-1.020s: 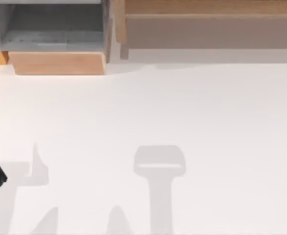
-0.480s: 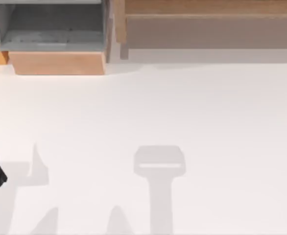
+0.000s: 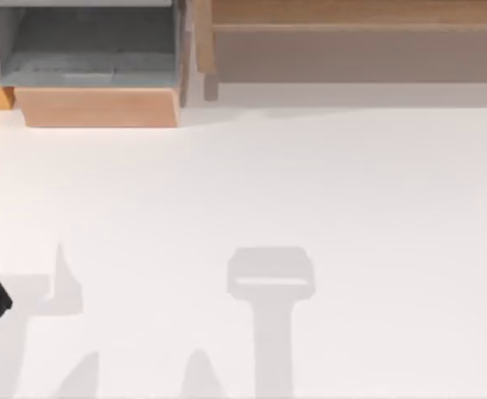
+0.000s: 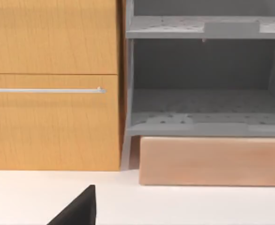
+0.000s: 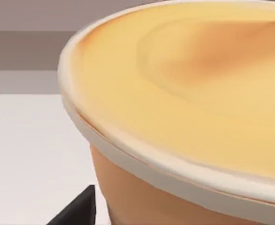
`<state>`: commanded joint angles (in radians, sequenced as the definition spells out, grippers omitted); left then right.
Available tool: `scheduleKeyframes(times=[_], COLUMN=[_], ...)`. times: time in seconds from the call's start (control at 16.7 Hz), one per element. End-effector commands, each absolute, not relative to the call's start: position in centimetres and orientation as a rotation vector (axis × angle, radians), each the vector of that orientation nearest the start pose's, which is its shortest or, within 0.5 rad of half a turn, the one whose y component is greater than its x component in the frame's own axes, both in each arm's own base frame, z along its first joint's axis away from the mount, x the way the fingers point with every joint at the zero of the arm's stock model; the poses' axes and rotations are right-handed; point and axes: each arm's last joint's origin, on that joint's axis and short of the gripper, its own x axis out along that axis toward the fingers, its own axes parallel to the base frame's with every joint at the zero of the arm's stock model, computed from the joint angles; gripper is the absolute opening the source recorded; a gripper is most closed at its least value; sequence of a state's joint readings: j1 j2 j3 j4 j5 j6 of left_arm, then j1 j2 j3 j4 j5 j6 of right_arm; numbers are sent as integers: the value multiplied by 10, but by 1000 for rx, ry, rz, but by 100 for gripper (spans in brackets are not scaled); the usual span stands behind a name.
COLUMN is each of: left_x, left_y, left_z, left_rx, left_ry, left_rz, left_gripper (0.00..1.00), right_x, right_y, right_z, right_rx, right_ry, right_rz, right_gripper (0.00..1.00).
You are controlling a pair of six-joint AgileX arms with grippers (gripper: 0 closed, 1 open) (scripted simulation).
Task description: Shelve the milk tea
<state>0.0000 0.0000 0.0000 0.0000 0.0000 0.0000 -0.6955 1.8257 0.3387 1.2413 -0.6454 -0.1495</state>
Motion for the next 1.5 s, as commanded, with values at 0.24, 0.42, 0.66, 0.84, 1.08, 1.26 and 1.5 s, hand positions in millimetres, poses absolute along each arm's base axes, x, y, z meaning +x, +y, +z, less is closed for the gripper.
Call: scheduleKeyframes(times=[0.24, 0.42, 0.66, 0.84, 1.08, 1.26, 1.5], left_x=[106, 106, 106, 106, 106, 106, 106], left_y=[-1, -1, -1, -1, -1, -1, -1], left_z=[160, 160, 160, 160, 160, 160, 160], left_rx=[0, 0, 0, 0, 0, 0, 0], left_ry=[0, 0, 0, 0, 0, 0, 0], left_rz=[0, 0, 0, 0, 0, 0, 0], left_gripper=[100, 100, 100, 100, 100, 100, 100], right_x=[231, 231, 231, 231, 231, 231, 231], right_y=[-150, -150, -150, -150, -150, -150, -150], right_z=[89, 89, 89, 89, 89, 89, 89], right_rx=[-10, -10, -10, -10, -10, -10, -10], right_ry=[199, 199, 199, 199, 199, 199, 199], right_rz=[-17, -17, -17, -17, -17, -17, -17], right_gripper=[100, 92, 62, 40, 10, 0, 0])
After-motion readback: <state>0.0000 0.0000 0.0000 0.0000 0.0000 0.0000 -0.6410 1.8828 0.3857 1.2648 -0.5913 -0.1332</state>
